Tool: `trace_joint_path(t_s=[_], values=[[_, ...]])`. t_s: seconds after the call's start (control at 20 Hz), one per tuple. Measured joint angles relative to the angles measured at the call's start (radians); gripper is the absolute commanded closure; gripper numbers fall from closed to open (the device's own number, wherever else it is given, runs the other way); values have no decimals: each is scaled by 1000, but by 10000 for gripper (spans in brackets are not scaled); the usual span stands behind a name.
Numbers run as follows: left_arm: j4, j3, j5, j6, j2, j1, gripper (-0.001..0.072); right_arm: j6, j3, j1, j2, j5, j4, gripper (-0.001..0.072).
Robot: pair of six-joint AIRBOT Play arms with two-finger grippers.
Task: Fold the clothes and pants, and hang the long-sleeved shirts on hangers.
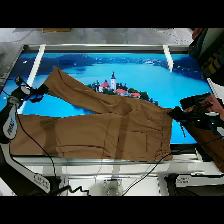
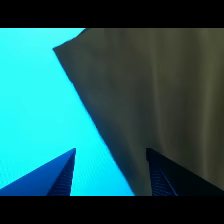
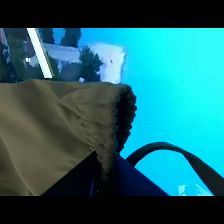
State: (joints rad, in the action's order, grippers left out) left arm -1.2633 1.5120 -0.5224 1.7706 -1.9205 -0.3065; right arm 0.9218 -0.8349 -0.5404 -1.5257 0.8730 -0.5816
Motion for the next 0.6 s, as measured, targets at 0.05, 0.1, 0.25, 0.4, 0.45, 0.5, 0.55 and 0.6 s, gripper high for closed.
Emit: trace_joint_path(t_s=[0.05,0.1,0.25,0.4,0.45,0.5,0.55,0.6], values=[[-10,8,18,7,-14,7,266,0,0,0,0,0,0,615],[-16,18,37,14,-28,14,334,0,0,0,0,0,0,616],[-23,62,79,36,-67,32,683,0,0,0,0,0,0,616],[-39,112,98,40,-82,43,684,0,-3,0,5,2,0,686],[-48,137,105,35,-80,45,684,0,-8,0,6,4,0,683],[-66,161,95,25,-76,47,684,0,-16,0,10,4,0,683],[-81,184,71,12,-70,47,684,0,-26,0,11,4,1,684],[-101,212,48,2,-57,48,684,0,-39,0,14,4,0,683]])
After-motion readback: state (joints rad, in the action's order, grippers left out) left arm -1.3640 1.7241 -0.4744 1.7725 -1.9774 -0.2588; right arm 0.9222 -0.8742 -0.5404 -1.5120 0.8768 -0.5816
